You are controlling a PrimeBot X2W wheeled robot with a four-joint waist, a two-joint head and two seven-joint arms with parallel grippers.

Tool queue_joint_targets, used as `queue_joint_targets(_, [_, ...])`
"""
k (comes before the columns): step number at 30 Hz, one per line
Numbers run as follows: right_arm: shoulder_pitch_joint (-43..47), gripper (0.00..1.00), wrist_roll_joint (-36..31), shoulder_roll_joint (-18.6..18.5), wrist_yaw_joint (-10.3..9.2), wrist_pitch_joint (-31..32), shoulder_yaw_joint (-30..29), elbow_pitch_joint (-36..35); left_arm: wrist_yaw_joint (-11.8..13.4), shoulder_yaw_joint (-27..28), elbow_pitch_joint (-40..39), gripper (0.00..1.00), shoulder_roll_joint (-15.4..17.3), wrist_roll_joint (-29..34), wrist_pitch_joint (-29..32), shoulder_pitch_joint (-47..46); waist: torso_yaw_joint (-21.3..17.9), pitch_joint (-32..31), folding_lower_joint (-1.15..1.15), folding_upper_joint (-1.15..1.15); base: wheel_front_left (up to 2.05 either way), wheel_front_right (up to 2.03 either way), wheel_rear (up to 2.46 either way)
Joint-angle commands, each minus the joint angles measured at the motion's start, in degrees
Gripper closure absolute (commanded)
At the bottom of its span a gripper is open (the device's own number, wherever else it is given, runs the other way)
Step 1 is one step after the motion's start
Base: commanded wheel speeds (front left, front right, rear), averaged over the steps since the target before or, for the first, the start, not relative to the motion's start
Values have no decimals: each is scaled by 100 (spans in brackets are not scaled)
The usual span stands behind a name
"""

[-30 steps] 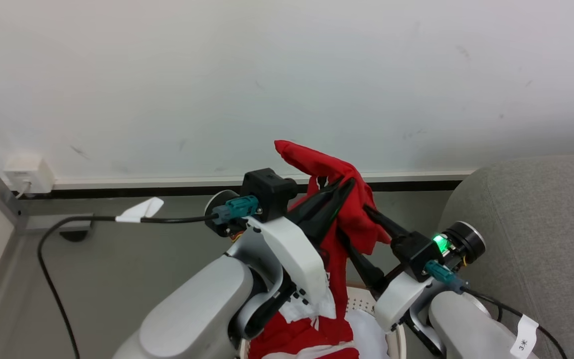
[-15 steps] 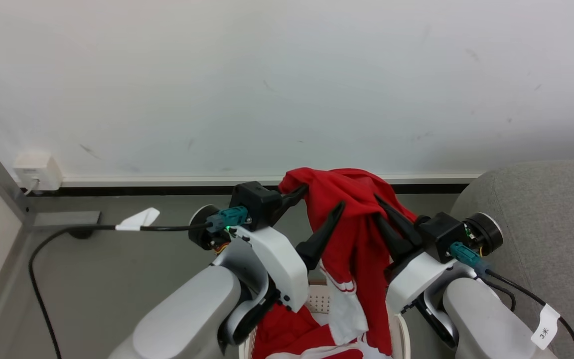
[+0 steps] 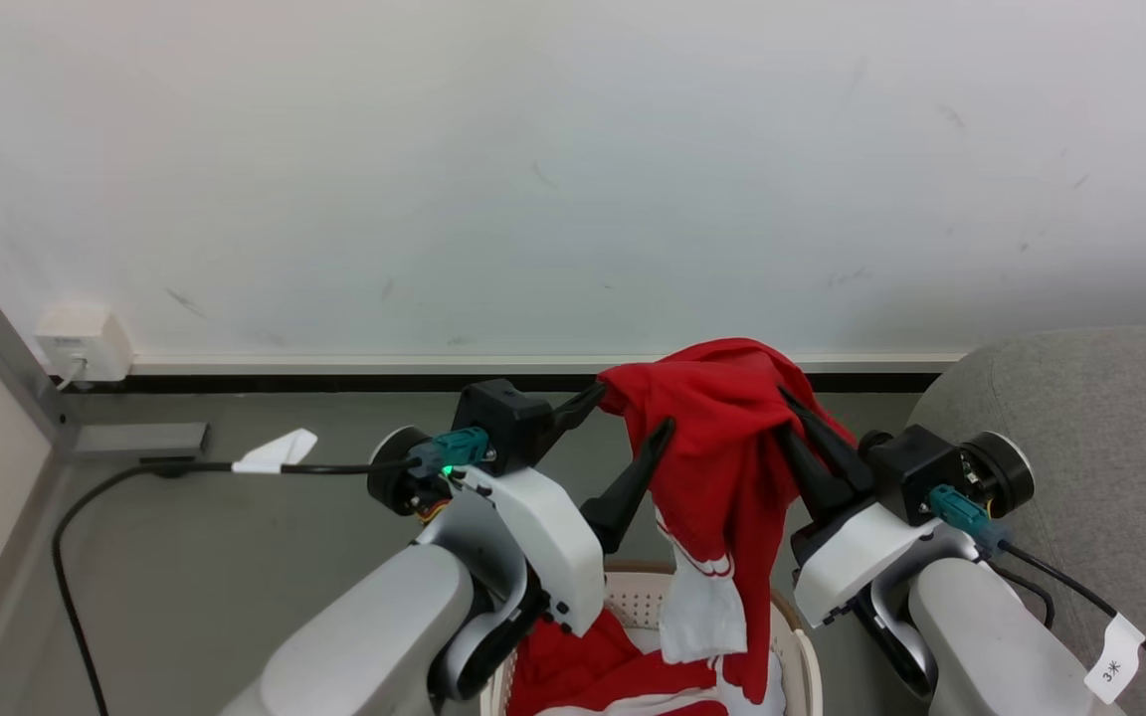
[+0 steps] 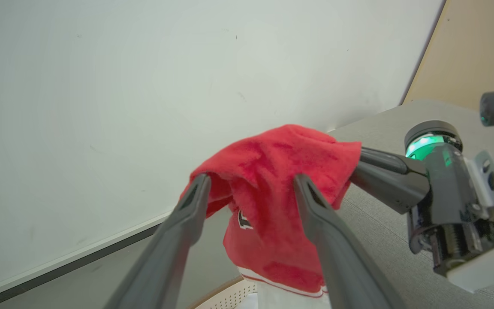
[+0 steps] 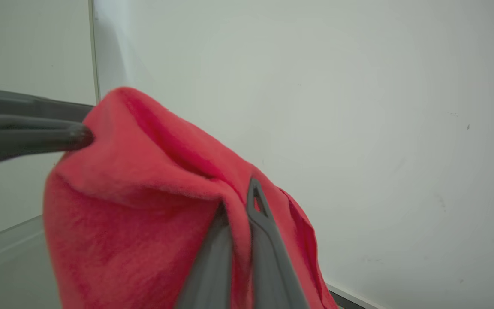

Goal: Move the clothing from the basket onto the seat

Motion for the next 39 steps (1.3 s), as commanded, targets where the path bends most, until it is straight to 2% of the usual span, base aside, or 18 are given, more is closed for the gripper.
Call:
queue_joint_targets(1, [52, 100, -47, -2, -12, 3, -11, -31, 7, 4, 17, 0, 47, -13, -29, 76, -9, -3, 0, 0, 0, 0, 0])
queue_joint_targets(11, [39, 100, -43, -118, -12, 3, -164, -130, 45, -39, -18, 0, 117, -32, -15, 157, -390, 68, 0, 0, 0, 0, 0])
queue_joint_targets(28, [133, 100, -119, -514, -12, 3, -854, -624, 40, -180, -149, 0, 76, 17, -59, 140, -1950, 547, 0, 0, 0, 0, 0])
queue_joint_targets(33, [122, 100, -104, -660, -12, 3, -1160, -834, 7, -267, -206, 0, 53, 128, -79, -9, -2102, 892, 0, 0, 0, 0, 0])
queue_joint_targets(39, [-189, 100, -139, -837, -12, 3, -1606, -984, -75, -361, -260, 0, 92, 253, -50, -205, -2028, 1447, 0, 0, 0, 0, 0])
